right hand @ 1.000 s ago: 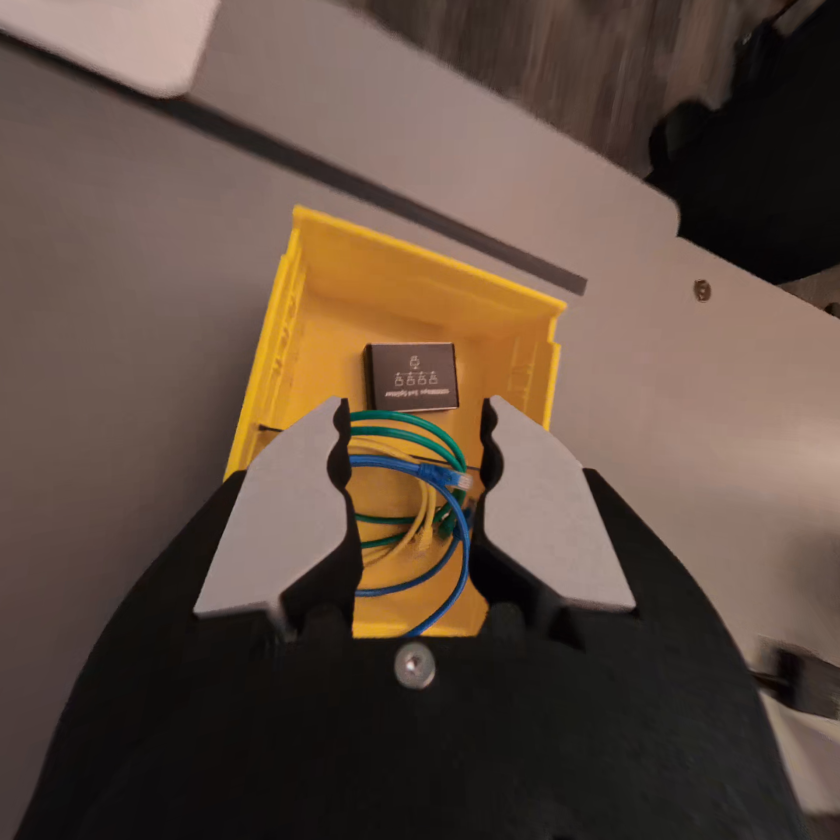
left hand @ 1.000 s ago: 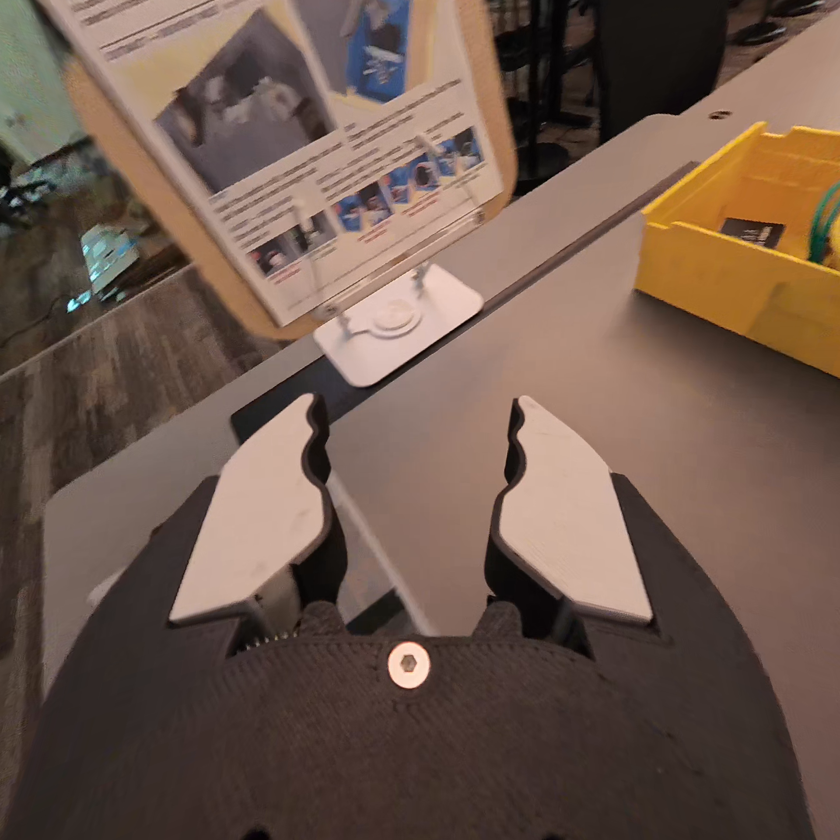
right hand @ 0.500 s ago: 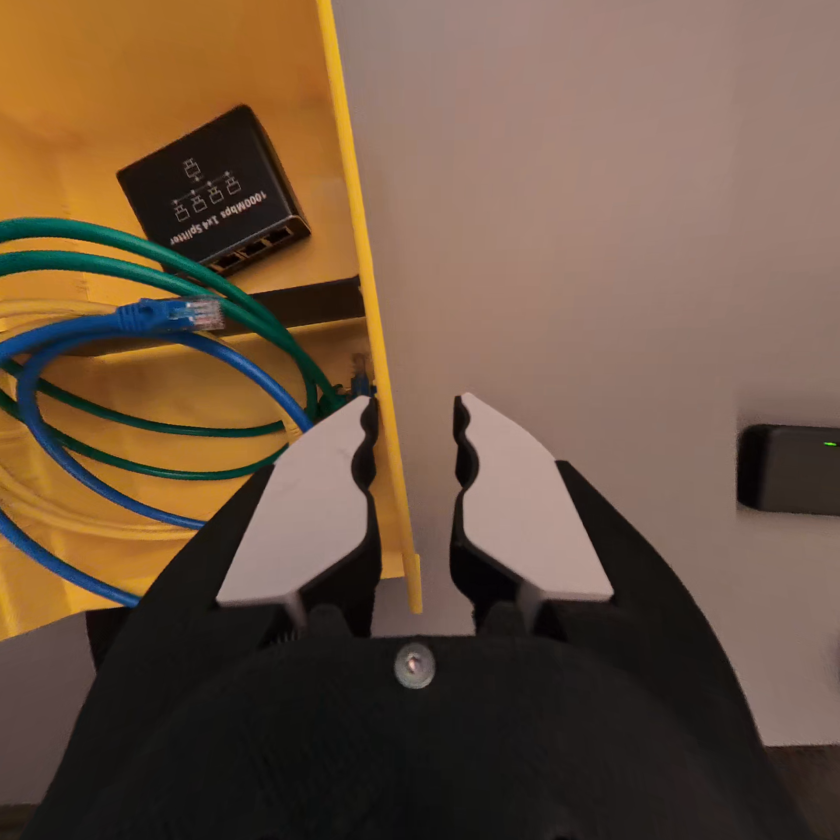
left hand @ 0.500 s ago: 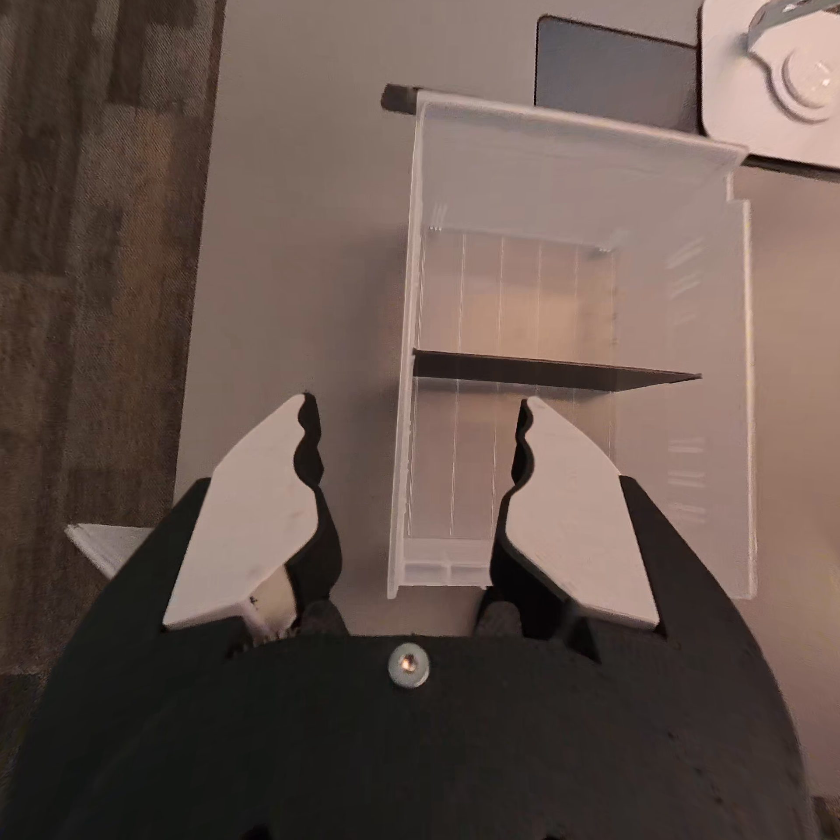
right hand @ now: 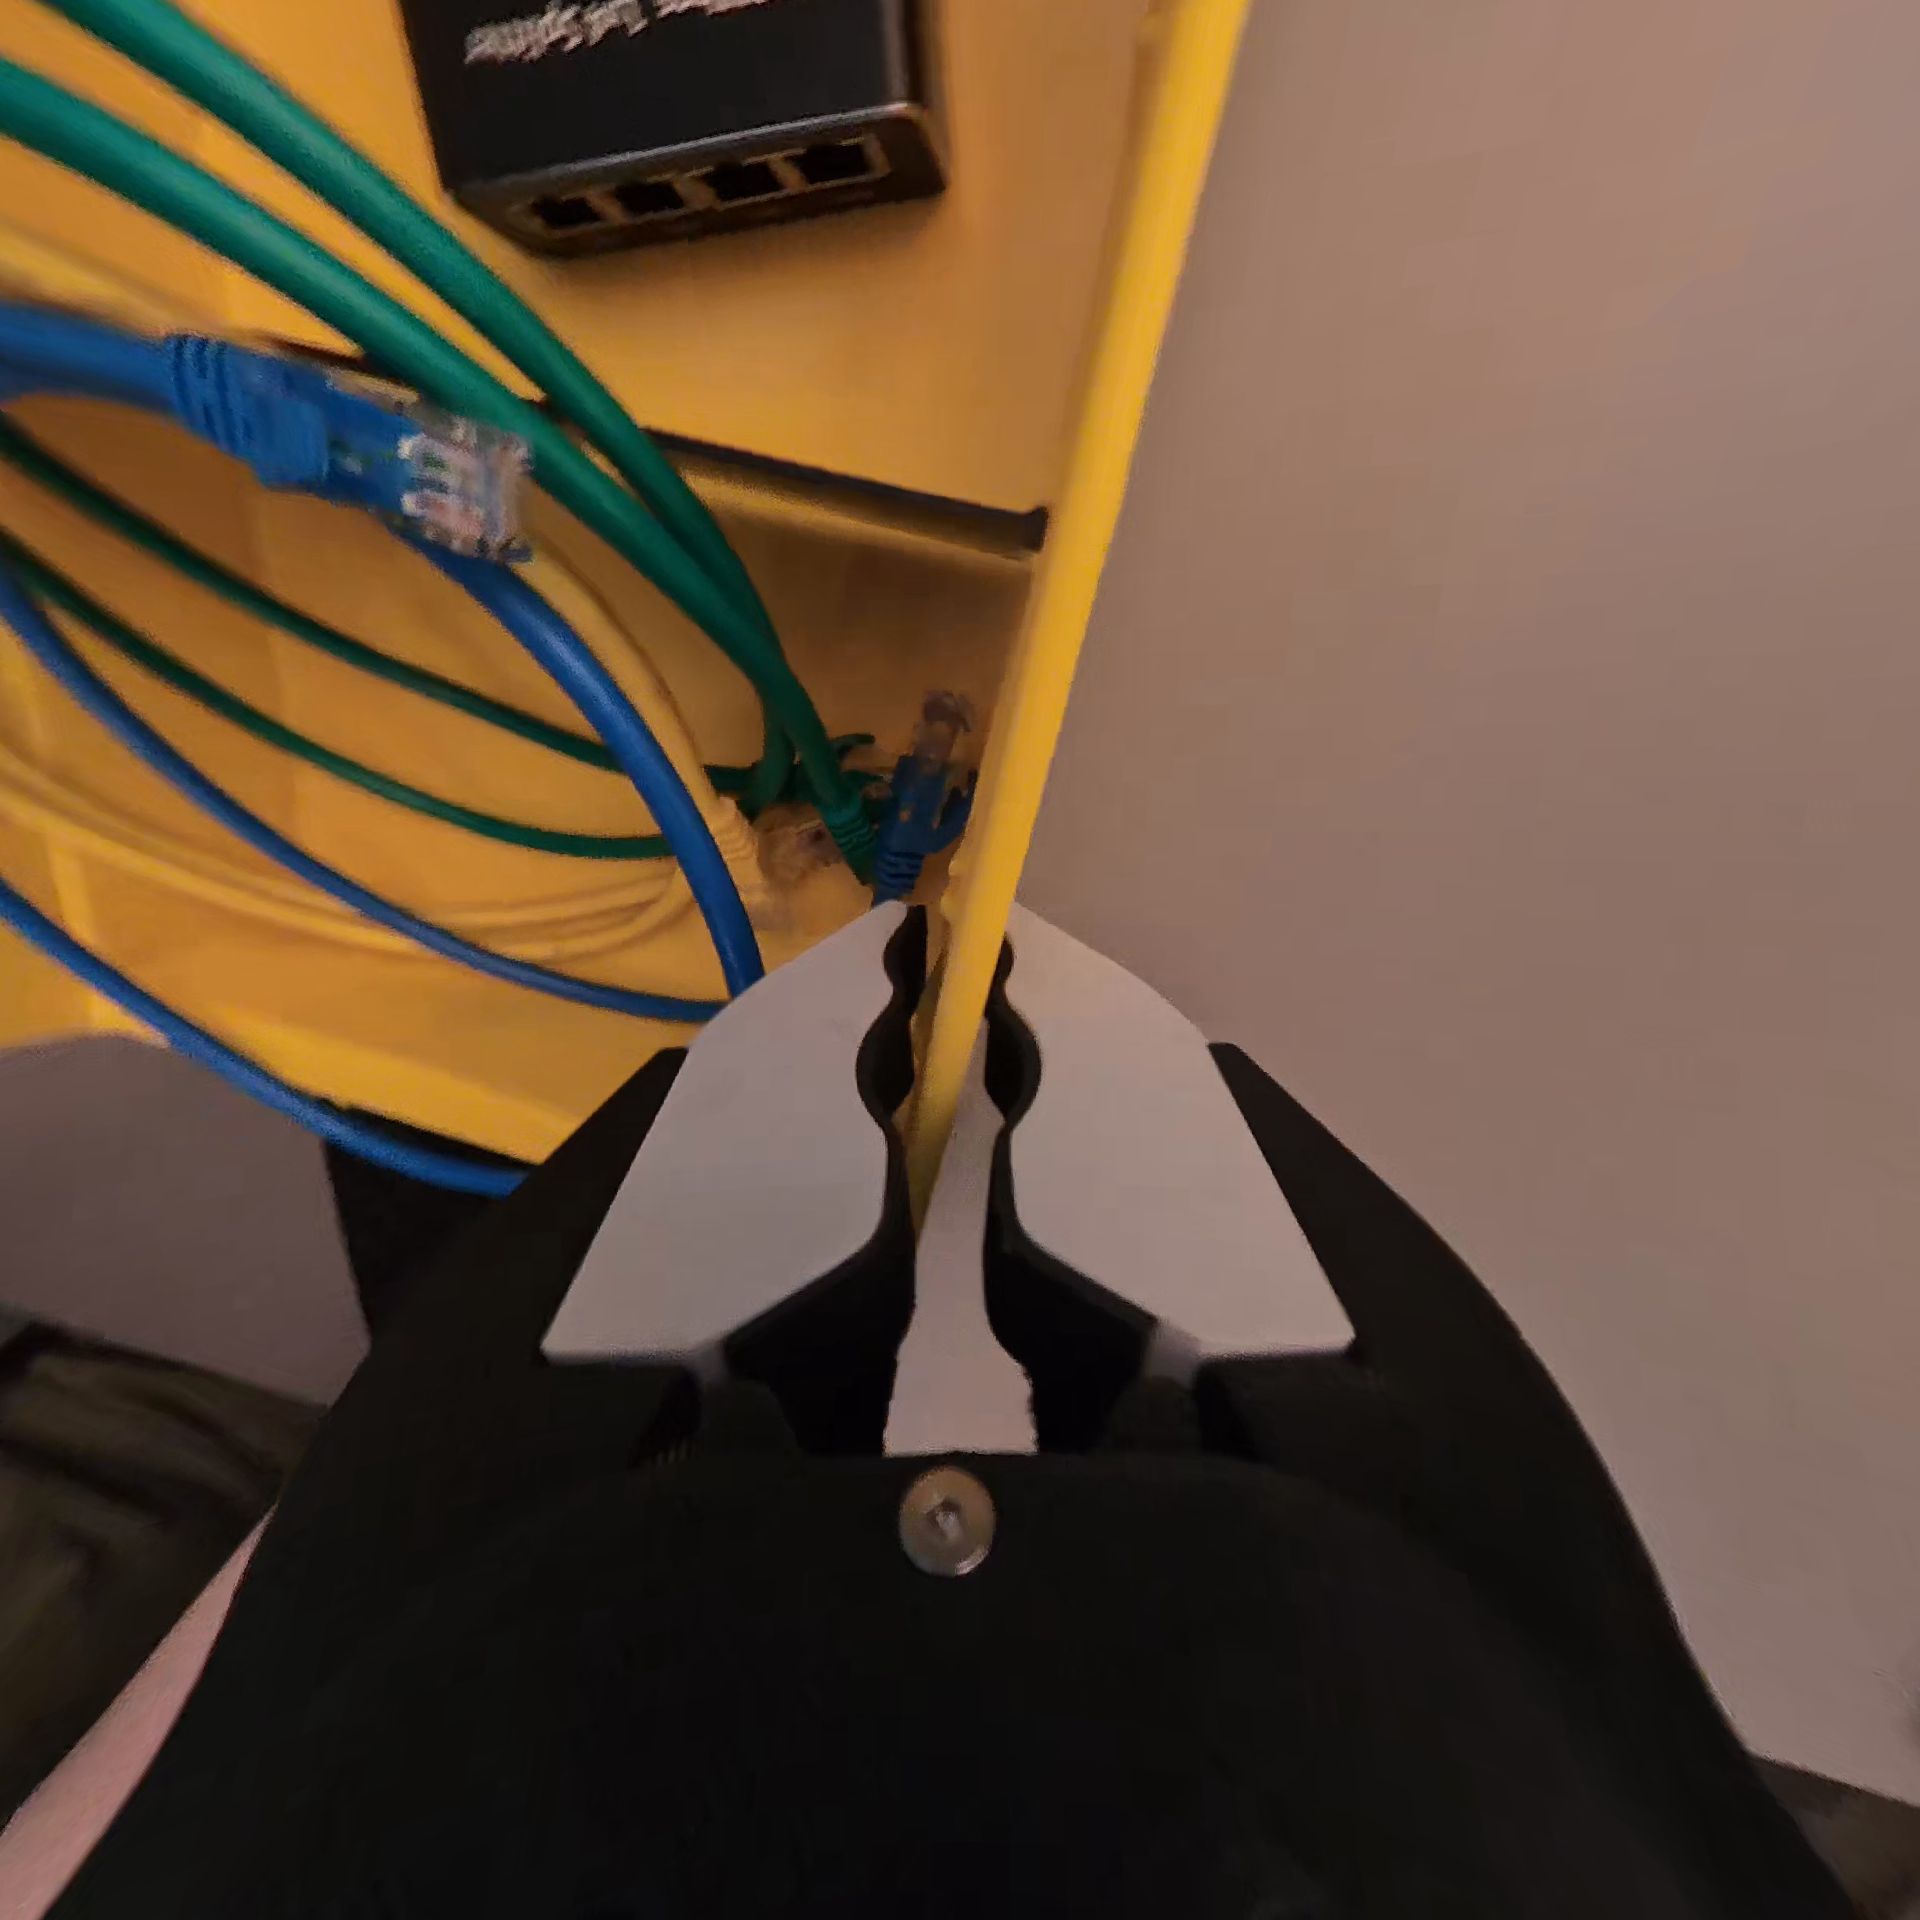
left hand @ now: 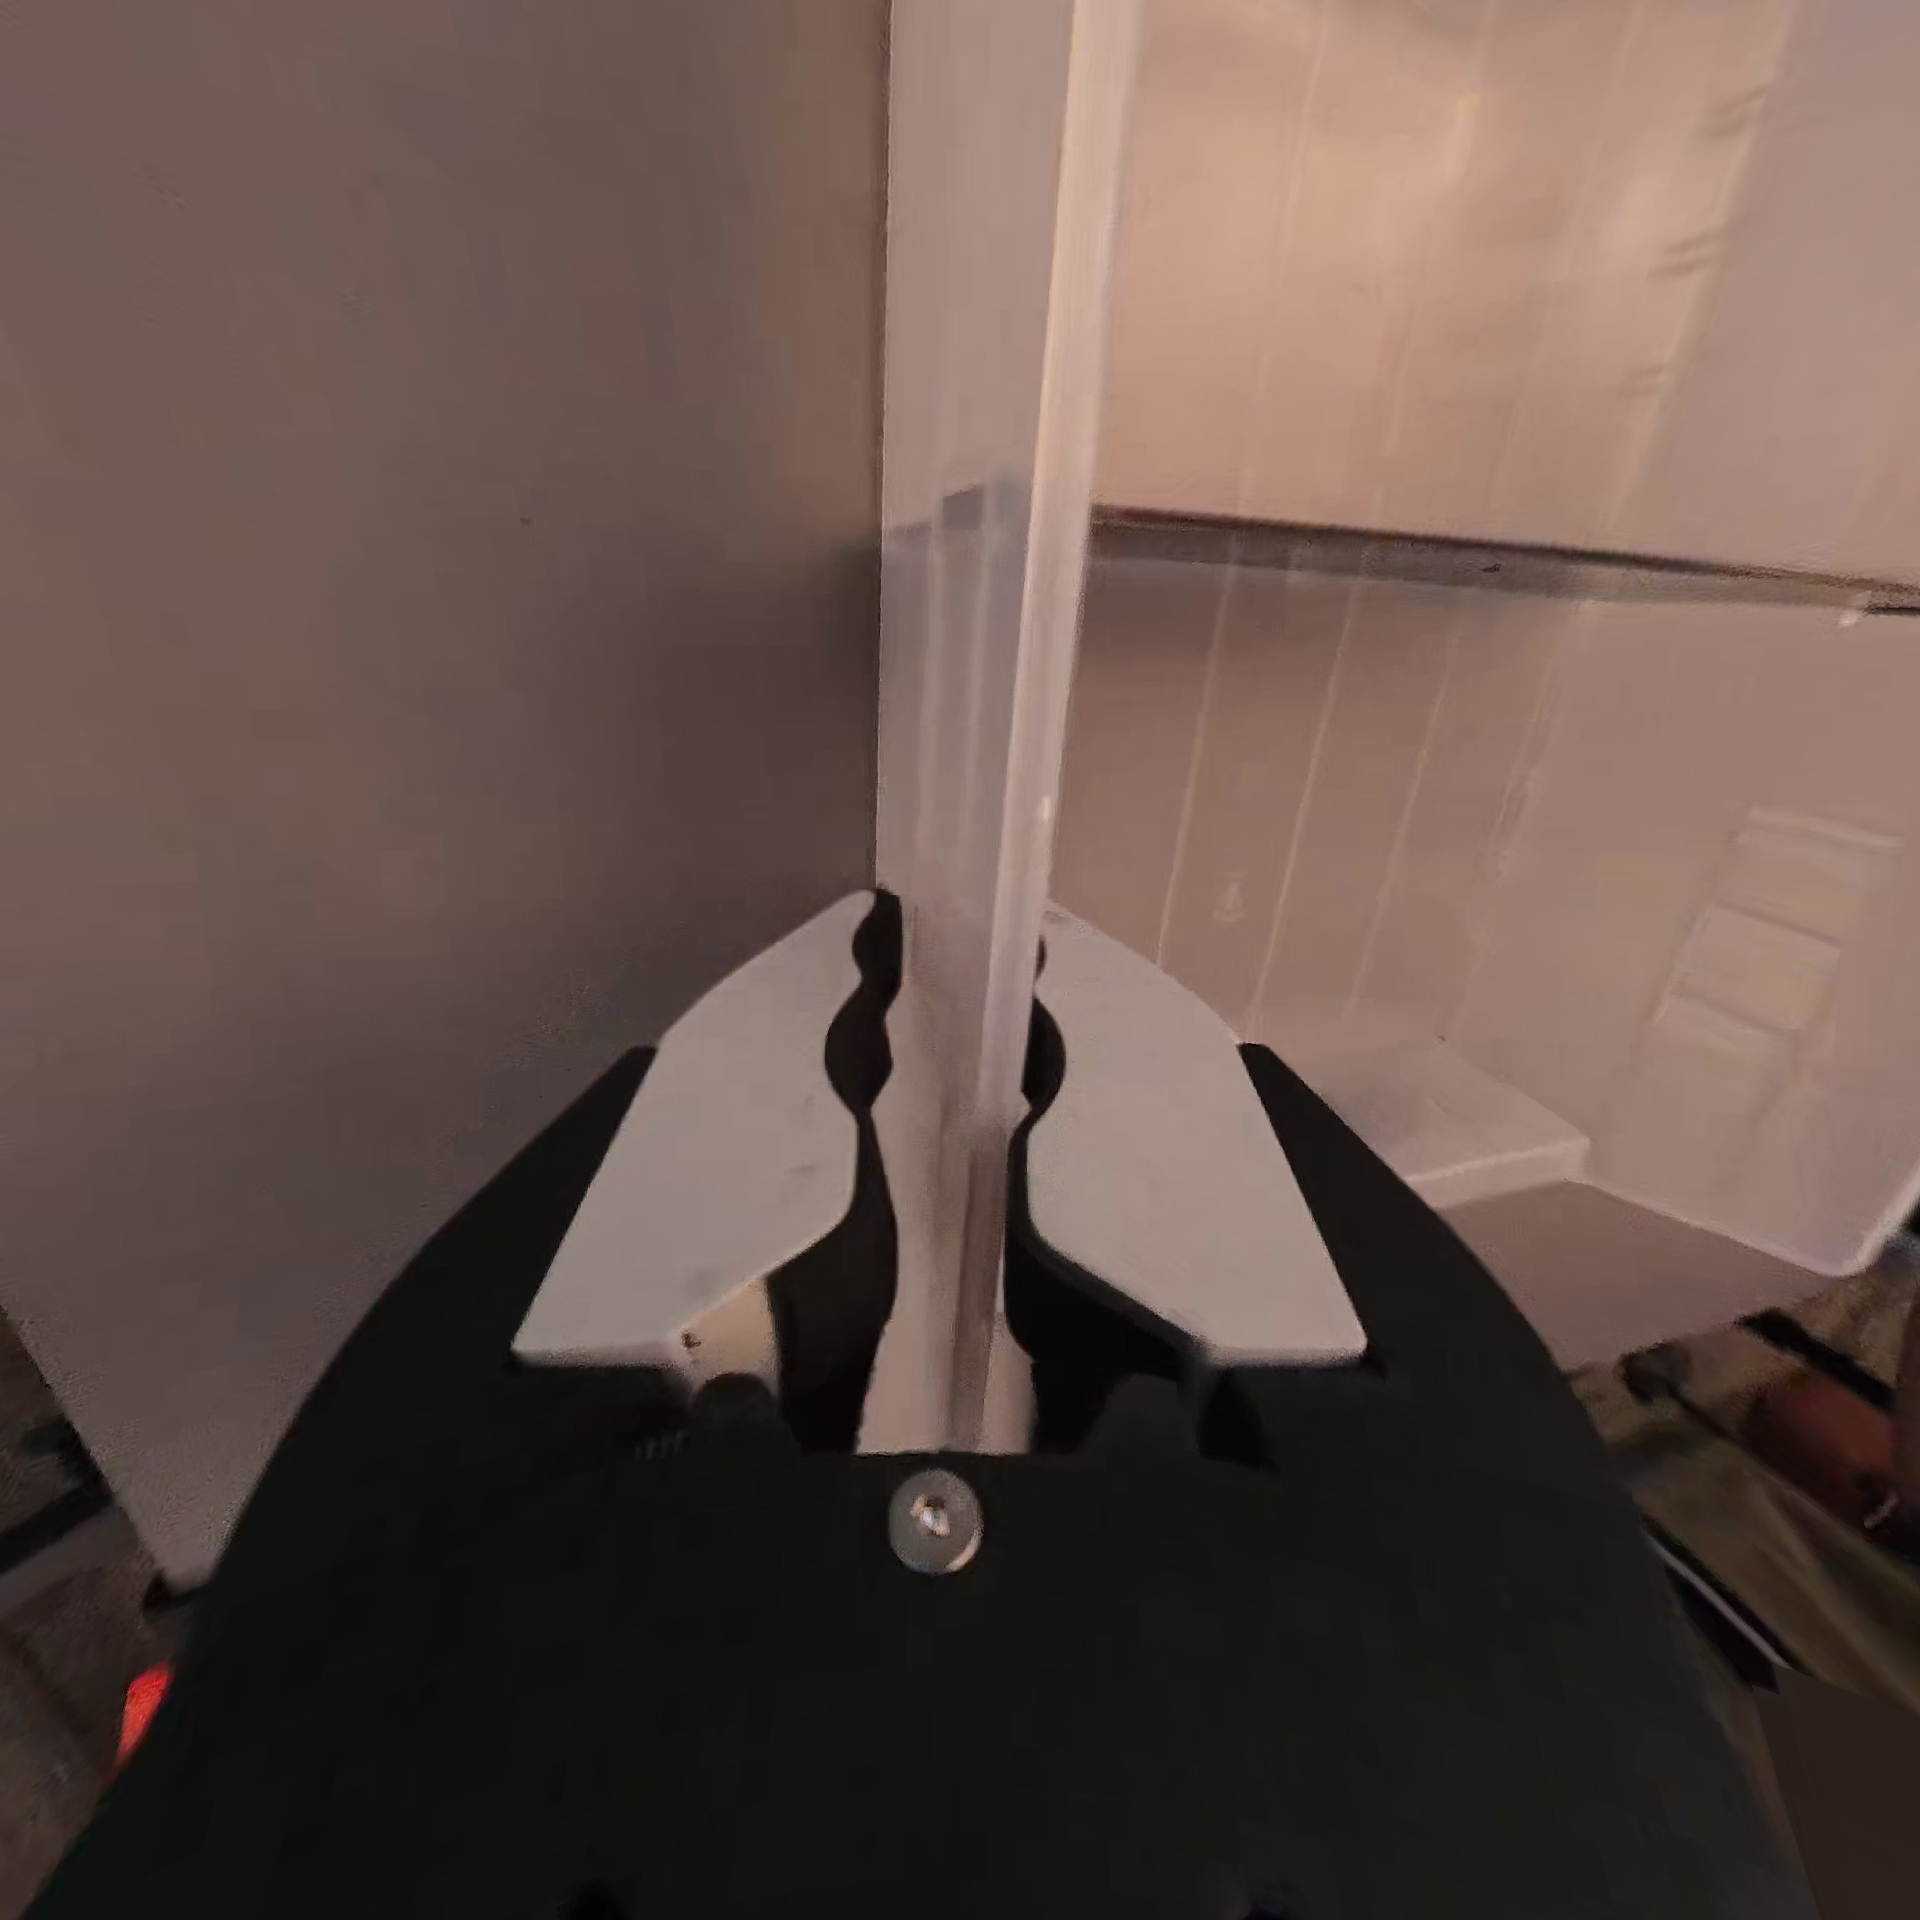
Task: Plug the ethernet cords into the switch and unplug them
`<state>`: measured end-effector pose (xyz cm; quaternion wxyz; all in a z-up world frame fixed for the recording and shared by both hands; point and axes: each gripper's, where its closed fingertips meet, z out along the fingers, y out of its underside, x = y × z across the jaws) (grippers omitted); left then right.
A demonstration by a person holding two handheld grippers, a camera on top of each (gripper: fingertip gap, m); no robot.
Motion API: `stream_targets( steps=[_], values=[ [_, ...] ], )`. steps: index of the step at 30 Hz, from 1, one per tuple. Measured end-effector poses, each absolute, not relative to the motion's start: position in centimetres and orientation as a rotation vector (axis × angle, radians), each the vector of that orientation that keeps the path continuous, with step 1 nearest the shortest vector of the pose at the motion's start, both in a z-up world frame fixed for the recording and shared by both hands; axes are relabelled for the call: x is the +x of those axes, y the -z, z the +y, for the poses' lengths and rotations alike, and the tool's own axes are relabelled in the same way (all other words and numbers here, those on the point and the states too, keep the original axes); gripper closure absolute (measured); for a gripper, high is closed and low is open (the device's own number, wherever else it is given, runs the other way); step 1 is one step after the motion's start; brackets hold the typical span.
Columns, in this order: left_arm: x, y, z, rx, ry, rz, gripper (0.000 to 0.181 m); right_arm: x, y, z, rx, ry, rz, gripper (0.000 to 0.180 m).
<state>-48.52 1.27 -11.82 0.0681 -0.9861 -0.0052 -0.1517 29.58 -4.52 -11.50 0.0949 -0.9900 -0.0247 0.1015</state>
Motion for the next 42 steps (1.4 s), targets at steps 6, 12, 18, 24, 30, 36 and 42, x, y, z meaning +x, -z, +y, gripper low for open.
stream_targets(
  steps=[6, 12, 18, 24, 30, 36, 42],
  values=[
    [-47.0, 12.9, 0.7, -3.125, 0.22, 0.29, 0.175, 26.0, 11.5, -4.0, -3.057, -0.226, -0.178, 0.173],
    [-42.1, 12.9, 0.5, -3.222, 0.214, 0.464, 0.17, 21.7, 11.5, -2.8, -3.087, -0.211, -0.268, 0.172],
    [-37.6, 12.9, 0.2, -3.273, 0.127, 0.652, 0.16, 18.6, 11.5, -1.7, -3.069, -0.199, -0.372, 0.169],
    [-33.2, 12.5, -0.3, -3.254, 0.239, 0.775, 0.149, 18.1, 11.0, -1.0, -3.003, -0.292, -0.328, 0.165],
    [-31.8, 9.7, 0.0, -3.099, 0.335, 0.824, 0.137, 20.3, 6.2, 0.3, -2.755, -0.102, -0.156, 0.152],
    [-32.7, 5.6, 0.2, -2.91, 0.368, 0.741, 0.138, 17.5, -2.8, 0.2, -2.298, 0.101, -0.169, 0.146],
    [-33.9, -0.9, 1.9, -2.579, 0.342, 0.568, 0.139, 5.1, -9.1, -0.2, -1.942, -0.129, -0.469, 0.133]
  ],
)
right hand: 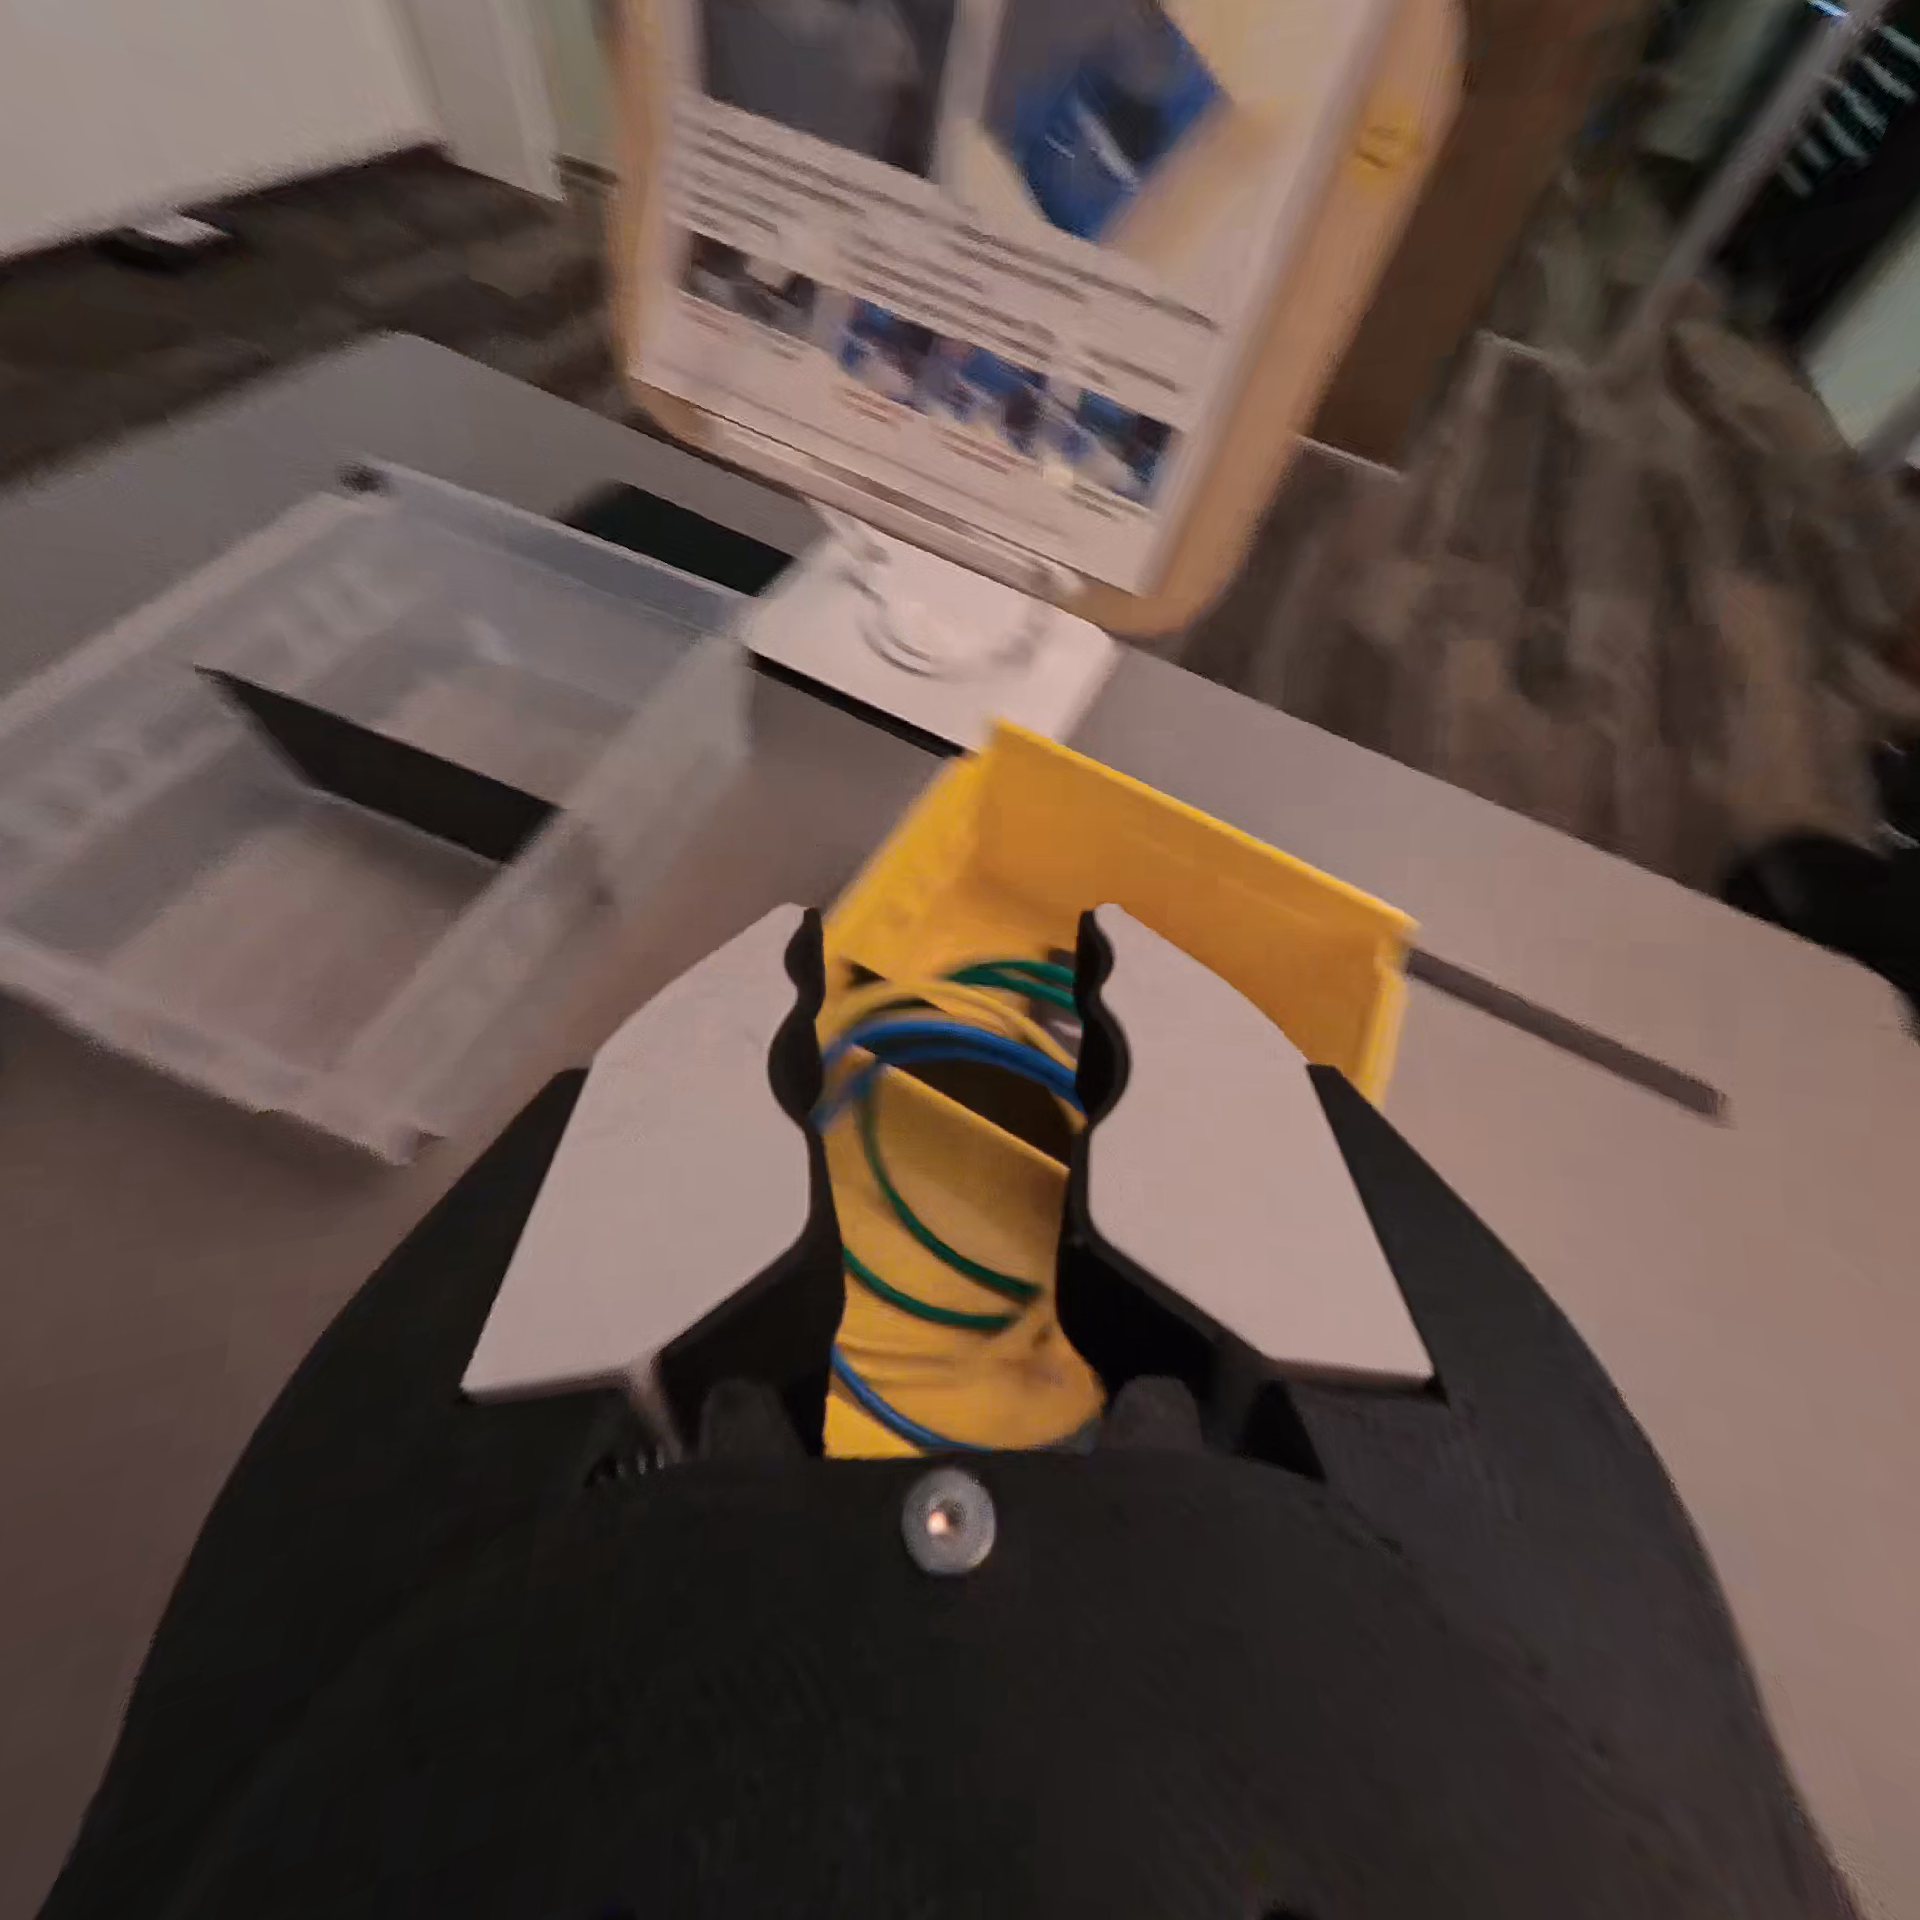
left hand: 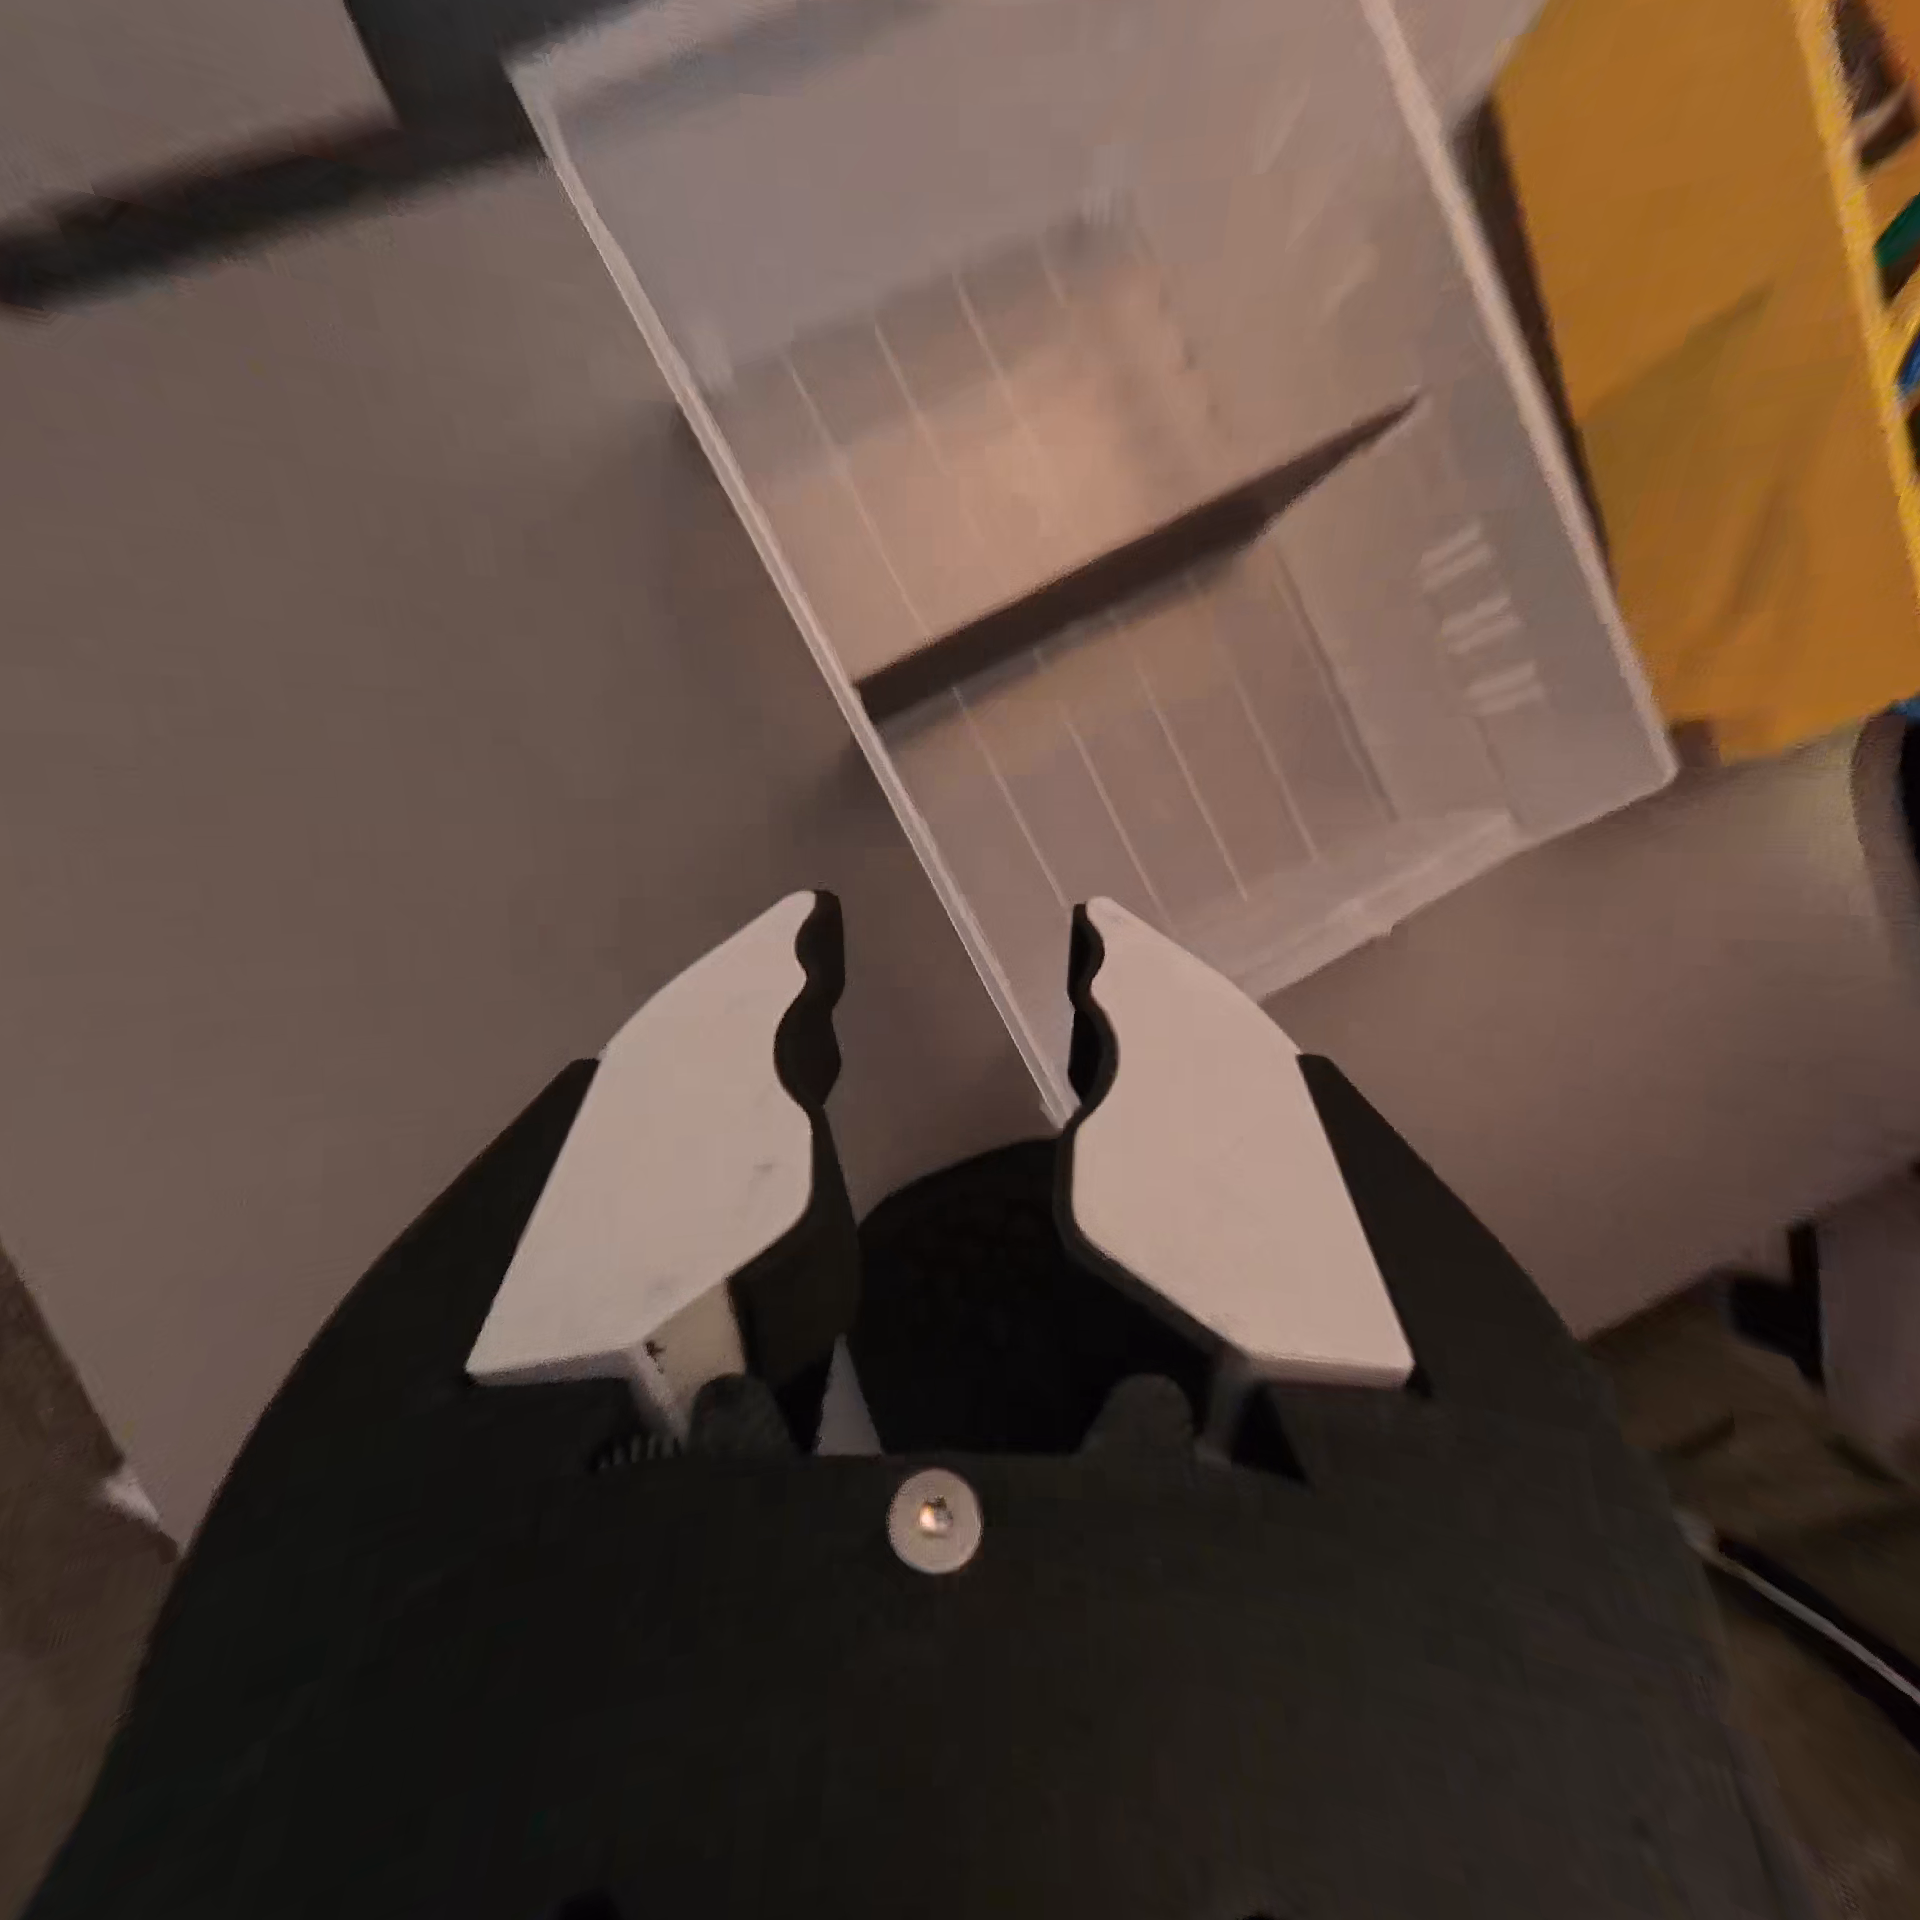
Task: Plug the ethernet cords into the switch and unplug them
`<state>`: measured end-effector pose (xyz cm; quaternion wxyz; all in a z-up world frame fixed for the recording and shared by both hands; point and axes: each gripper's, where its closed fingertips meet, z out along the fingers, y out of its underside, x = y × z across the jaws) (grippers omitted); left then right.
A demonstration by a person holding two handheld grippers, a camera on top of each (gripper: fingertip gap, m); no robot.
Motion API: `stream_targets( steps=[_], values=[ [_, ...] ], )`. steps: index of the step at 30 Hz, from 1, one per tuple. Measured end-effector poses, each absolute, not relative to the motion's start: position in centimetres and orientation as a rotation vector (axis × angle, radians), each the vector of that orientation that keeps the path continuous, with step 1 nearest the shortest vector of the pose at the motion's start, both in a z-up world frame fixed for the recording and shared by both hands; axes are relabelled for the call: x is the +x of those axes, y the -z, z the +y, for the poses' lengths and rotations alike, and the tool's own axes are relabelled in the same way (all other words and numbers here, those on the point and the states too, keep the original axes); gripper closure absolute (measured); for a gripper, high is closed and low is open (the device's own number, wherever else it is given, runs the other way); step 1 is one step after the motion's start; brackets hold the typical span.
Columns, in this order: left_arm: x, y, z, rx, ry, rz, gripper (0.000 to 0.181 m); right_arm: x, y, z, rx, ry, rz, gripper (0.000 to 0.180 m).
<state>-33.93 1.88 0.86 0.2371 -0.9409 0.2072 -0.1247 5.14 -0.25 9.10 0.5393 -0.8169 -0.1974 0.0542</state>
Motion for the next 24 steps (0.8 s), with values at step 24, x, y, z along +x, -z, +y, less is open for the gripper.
stream_targets(
  steps=[24],
  values=[
    [-33.0, -9.3, 2.1, -2.104, 0.335, 0.584, 0.124, -13.5, 7.2, 6.4, -2.659, -0.326, -0.615, 0.127]
  ],
)
